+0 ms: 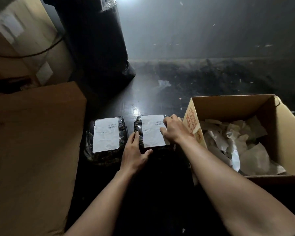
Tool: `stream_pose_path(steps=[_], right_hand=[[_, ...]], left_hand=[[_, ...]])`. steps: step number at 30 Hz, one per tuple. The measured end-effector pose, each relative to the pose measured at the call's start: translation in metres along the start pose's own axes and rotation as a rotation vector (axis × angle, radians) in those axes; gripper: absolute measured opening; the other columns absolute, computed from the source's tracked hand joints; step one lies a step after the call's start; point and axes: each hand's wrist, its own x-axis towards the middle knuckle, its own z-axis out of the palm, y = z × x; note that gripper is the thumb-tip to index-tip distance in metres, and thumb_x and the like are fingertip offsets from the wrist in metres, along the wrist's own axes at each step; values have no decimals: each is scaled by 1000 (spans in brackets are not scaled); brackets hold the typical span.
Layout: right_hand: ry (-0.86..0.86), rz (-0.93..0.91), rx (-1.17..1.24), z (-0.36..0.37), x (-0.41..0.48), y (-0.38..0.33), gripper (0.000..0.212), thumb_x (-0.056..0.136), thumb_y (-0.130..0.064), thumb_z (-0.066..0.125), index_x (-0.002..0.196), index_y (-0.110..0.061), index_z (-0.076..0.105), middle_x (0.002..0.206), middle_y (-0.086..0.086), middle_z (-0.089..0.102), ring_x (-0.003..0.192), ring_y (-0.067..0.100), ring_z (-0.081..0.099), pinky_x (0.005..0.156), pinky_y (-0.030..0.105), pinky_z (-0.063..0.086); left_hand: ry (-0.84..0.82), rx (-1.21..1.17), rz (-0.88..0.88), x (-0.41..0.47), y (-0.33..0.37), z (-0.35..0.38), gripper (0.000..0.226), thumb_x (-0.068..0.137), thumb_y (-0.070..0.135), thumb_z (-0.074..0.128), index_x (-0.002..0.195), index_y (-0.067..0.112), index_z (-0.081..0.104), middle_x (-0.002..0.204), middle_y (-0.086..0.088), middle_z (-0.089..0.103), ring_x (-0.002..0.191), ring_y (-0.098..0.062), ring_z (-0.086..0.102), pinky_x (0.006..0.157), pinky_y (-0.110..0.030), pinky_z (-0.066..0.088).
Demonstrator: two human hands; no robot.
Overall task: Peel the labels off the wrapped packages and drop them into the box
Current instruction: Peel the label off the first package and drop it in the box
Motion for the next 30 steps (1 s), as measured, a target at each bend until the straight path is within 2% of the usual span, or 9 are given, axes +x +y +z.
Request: stream_pose_path(steps=[5, 9, 13, 18, 23, 27, 30], right_hand=[[-23, 3, 4, -2, 29, -7, 27, 95, -30, 51, 113, -10, 56, 124, 12, 48, 118, 31, 44, 93, 42, 43], [-57, 20, 41, -1, 48, -8, 37, 96, -24, 44, 125, -9, 61, 131, 16, 51, 126, 36, 40, 102, 45, 40], [3, 21, 151, 1, 57, -9, 33, 92, -22, 51, 115, -14, 72, 125, 12, 65, 123, 36, 51, 101, 46, 46], [104, 1, 226, 6, 61, -8, 17, 89, -24, 63, 96, -18, 78, 108, 5, 71, 103, 27, 63, 89, 41, 53], [217, -22, 270, 15, 56, -6, 7, 87, -25, 69, 88, -23, 76, 95, -2, 71, 91, 22, 65, 81, 37, 54], [290, -88, 269, 24, 48, -7, 7, 88, -20, 69, 87, -19, 75, 90, -1, 69, 91, 23, 62, 84, 42, 50], [348, -117, 296, 27, 41, -6, 7, 86, -13, 69, 84, -16, 75, 88, 1, 69, 88, 23, 61, 80, 39, 49]], left_hand=[[-7, -96, -36, 5, -7, 9, 104, 78, 45, 76, 157, 13, 16, 163, -2, 18, 149, -14, 21, 116, -25, 23], [-14, -183, -53, 6, -8, 14, 114, 75, 52, 78, 158, 18, 8, 164, 4, 11, 148, -11, 20, 108, -18, 19], [-10, -240, -63, 10, -12, 19, 118, 73, 52, 80, 158, 23, 4, 165, 6, 10, 149, -7, 15, 109, -15, 14], [19, -275, -68, 10, -14, 23, 119, 71, 52, 82, 158, 24, 7, 164, 6, 12, 149, -4, 13, 112, -14, 13], [50, -302, -77, 9, -14, 25, 116, 69, 44, 85, 158, 21, 13, 164, 4, 17, 148, -3, 14, 111, -7, 9], [65, -305, -80, 9, -13, 26, 115, 69, 43, 86, 157, 20, 16, 163, 4, 20, 148, -4, 17, 113, -11, 13], [75, -311, -88, 8, -12, 26, 114, 69, 42, 86, 157, 19, 18, 162, 3, 22, 148, -5, 20, 116, -15, 16]])
